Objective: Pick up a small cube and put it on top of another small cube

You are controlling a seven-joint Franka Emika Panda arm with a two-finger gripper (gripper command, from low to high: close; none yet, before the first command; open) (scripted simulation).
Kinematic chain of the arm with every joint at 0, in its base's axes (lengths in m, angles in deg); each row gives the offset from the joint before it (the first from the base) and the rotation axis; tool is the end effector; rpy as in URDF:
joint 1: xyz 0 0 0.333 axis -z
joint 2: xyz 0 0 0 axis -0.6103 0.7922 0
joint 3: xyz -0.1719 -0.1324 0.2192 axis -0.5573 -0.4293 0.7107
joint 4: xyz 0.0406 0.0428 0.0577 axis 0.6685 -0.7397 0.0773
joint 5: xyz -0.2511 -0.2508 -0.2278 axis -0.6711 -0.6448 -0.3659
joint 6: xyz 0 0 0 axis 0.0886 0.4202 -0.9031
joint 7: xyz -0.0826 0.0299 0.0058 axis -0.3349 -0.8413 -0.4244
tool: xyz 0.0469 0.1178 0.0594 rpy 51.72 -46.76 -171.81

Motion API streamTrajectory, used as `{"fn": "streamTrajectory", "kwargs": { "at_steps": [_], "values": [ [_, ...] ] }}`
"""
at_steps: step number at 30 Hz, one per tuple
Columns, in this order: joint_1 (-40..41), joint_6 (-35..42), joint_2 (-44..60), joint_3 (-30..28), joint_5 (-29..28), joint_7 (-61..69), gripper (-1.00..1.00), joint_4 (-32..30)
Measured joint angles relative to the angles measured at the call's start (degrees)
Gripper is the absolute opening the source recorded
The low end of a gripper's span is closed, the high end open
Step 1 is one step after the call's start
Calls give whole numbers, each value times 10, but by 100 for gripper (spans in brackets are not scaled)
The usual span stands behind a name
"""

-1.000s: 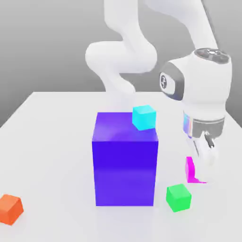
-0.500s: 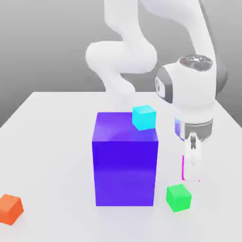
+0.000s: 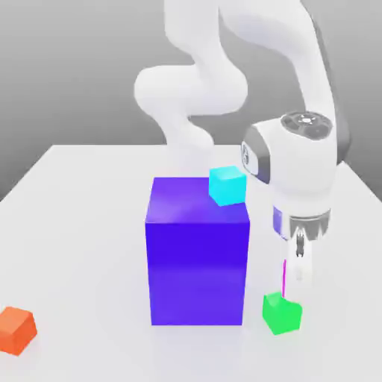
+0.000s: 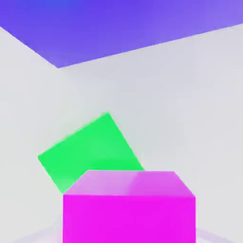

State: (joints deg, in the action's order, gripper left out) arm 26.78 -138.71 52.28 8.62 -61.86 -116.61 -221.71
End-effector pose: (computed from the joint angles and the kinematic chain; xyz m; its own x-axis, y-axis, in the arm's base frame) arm 0.3721 0.1796 0.1193 -0.8596 -0.5110 -0.0010 -0.5092 0.8563 0.0860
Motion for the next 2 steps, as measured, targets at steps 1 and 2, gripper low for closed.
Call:
{"fn": "streamTrajectory", "kwargs": {
  "at_steps": [1,2],
  "values": [
    [-26,-3,3,-26,0,0,-100,0],
    [-54,-6,5,-53,0,0,-100,0]
  ]
}}
